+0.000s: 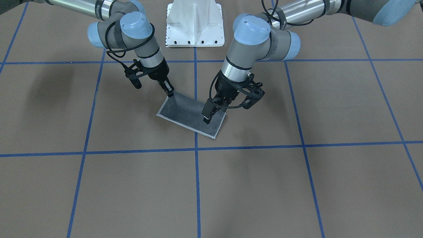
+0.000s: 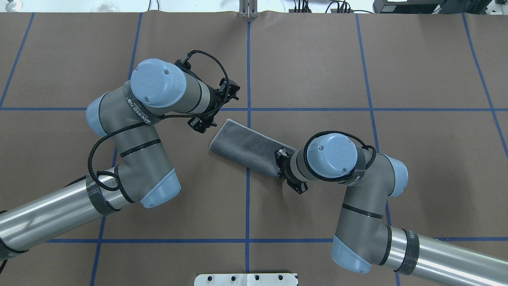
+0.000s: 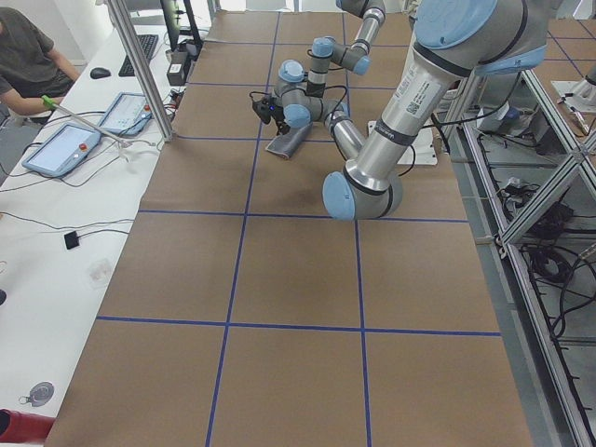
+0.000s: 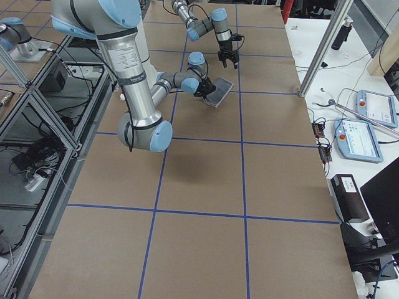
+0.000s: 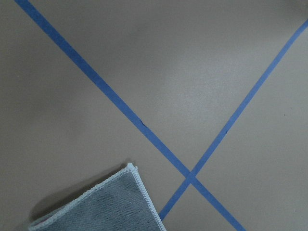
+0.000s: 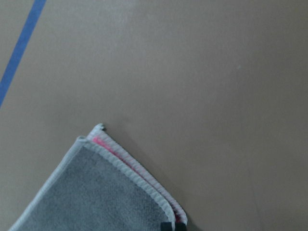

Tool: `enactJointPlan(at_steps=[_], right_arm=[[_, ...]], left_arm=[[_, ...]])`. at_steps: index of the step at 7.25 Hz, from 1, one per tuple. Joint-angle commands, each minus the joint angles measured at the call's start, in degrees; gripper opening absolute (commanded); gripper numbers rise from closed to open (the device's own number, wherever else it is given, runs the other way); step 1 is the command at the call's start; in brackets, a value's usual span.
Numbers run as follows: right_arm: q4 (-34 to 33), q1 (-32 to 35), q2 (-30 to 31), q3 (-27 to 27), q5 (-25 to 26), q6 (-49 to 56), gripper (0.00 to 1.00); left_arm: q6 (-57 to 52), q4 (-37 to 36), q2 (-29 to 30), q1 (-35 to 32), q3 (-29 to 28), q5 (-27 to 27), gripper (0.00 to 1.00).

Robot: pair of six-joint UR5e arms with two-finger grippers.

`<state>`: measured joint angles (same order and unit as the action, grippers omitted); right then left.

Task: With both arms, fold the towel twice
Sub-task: 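Drag the towel end toward the robot with the right gripper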

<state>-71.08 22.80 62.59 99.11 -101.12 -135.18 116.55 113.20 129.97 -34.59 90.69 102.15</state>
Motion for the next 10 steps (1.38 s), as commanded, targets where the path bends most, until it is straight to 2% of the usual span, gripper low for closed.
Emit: enactJointPlan(at_steps=[1,6,9,10], right_arm=[[0.0,-3.4,-2.5,0.1,0.0,-2.4,0.0],[0.0,-8.3,-5.5,-0.3,0.6,-3.9,0.0],[0.0,-9.1,-6.8,-0.8,0.8,-4.8,0.09],[0.0,-9.1,-6.7,-0.7,1.9,-4.9,0.89]], left_arm=[[0.1,0.0,-0.1,0.0,0.5,0.1,1.0],[0.2,-0.2,-0.2,-0.3,2.2,0.2,1.0],[0.2,-1.2,-0.1,-0.3,2.6,0.2,1.0],[0.2,-1.2,-0.1,-0.3,2.6,0.2,1.0]])
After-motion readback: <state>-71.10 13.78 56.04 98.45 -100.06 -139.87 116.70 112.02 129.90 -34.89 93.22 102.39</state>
